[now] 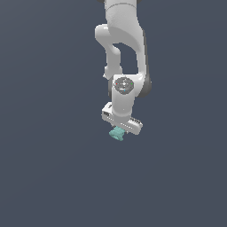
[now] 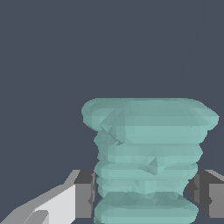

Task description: Pick up the object and move it to a goal position.

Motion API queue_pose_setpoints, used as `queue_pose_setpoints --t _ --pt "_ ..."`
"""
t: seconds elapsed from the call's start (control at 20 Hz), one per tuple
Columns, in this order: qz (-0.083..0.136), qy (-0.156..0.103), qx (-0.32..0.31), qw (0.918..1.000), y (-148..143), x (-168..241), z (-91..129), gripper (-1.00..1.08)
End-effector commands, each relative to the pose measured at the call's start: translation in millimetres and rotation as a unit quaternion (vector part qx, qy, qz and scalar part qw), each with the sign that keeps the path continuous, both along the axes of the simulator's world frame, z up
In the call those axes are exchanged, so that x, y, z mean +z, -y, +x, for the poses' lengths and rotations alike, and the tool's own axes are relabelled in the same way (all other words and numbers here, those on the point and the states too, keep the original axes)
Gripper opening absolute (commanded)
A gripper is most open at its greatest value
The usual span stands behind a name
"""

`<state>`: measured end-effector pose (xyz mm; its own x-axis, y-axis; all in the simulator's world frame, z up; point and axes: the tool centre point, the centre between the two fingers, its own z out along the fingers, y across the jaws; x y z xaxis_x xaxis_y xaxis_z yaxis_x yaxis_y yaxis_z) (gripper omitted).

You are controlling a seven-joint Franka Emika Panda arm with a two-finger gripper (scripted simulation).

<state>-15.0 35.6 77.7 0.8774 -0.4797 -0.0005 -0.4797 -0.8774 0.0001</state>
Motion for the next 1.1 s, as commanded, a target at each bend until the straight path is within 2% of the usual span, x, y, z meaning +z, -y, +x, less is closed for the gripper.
queue_pose_setpoints --t 0.0,1.05 --pt "0.000 0.001 0.000 1.0000 3.6 17.5 5.7 -1.00" --pt "0.000 0.000 0.000 1.0000 43.0 211.2 73.6 -1.00"
